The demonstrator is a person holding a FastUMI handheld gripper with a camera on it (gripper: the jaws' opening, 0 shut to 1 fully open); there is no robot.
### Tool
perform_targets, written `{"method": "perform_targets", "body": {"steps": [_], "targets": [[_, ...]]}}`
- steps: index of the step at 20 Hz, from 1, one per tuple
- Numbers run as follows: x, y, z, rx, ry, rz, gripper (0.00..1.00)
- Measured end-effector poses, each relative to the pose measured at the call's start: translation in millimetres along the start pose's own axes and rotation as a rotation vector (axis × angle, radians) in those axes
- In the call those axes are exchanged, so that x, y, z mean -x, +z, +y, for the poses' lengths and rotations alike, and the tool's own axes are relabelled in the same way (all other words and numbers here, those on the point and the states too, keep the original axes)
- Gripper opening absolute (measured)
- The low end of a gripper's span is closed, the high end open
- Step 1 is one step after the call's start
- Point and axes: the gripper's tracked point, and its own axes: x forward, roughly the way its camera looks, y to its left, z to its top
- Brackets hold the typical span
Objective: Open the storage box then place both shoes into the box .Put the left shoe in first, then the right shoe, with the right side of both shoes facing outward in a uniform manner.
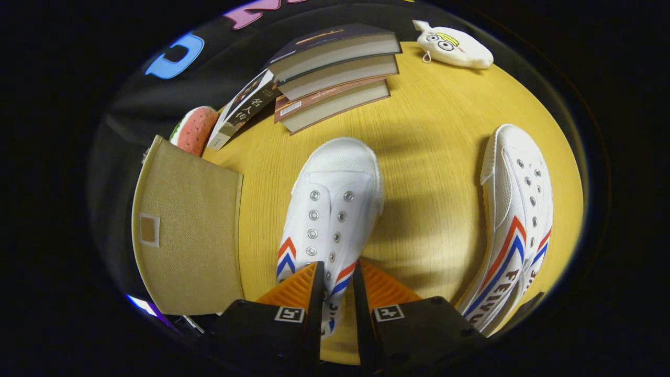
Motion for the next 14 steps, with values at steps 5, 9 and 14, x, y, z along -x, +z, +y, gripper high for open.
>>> {"method": "perform_targets", "body": {"steps": [5,9,14], "targets": [[2.6,1.4,-2.3,-0.151,0.082,0.009,0.07],[13.6,0.2,4.4,-0.136,0.1,0.003,0.06],[45.1,9.1,26.0,-0.115,0.112,-0.042,0.06]]}}
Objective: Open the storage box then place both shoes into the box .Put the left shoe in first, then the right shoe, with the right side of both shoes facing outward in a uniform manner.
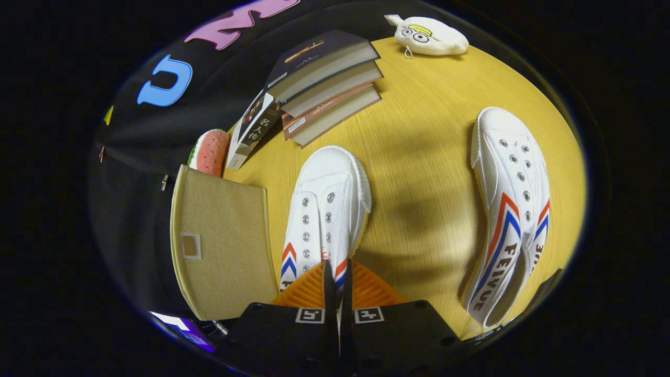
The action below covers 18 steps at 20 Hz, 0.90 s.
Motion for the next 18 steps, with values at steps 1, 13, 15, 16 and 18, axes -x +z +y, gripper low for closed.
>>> {"method": "perform_targets", "body": {"steps": [1,13,15,16,18], "targets": [[8.0,4.0,6.7,0.005,0.004,-0.012,0.06],[102.8,31.0,162.4,0.072,0.158,-0.155,0.06],[100.5,23.7,191.4,0.074,0.188,-0.143,0.06],[97.2,20.5,206.2,0.083,0.2,-0.142,0.06],[88.3,10.2,233.8,0.107,0.221,-0.13,0.06]]}}
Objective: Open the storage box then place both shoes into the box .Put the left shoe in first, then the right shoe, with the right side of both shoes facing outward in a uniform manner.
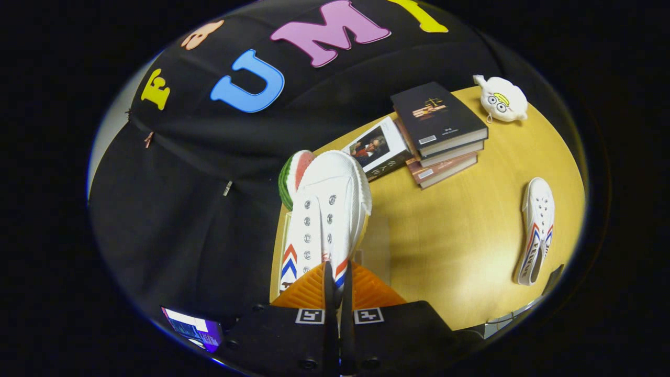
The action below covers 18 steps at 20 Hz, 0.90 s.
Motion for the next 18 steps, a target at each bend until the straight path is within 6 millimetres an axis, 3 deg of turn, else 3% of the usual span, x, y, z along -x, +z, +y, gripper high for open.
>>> {"method": "perform_targets", "body": {"steps": [3,6,12,18], "targets": [[-23.7,-15.9,34.7,0.007,0.03,0.032,0.06],[-47.8,-24.7,53.3,0.009,0.015,0.027,0.06],[-86.5,-41.9,57.3,0.005,-0.04,0.071,0.06],[-100.8,-54.5,52.7,-0.009,-0.081,0.109,0.06]]}}
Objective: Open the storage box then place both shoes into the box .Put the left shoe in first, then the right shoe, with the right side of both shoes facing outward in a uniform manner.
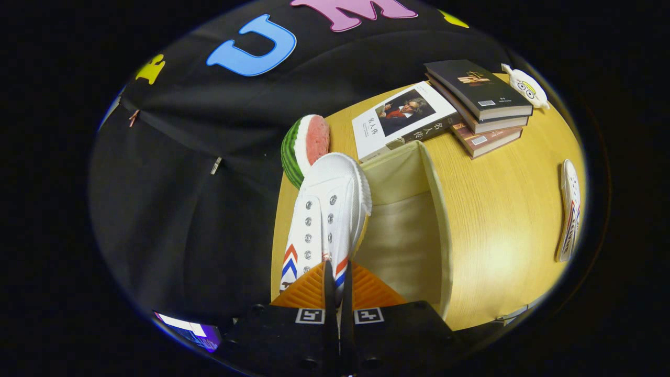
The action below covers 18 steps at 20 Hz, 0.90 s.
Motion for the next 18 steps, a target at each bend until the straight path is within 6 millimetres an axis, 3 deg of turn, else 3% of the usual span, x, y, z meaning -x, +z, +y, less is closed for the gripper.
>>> {"method": "perform_targets", "body": {"steps": [4,5,6,7,8,11,13,15,18], "targets": [[-9.7,-5.9,6.5,-0.001,0.009,0.025,0.06],[-3.3,-0.5,22.2,-0.029,0.073,0.018,0.15],[-6.0,3.2,38.6,-0.052,0.138,-0.007,0.43],[7.9,9.1,44.7,-0.05,0.166,-0.027,0.72],[3.1,18.0,47.7,-0.026,0.161,-0.041,1.0],[31.6,32.3,31.0,0.087,0.128,-0.087,0.99],[53.4,44.1,7.5,0.14,0.095,-0.131,0.99],[80.2,57.0,-26.9,0.172,0.046,-0.172,0.99],[118.0,76.8,-97.3,0.208,-0.064,-0.222,0.99]]}}
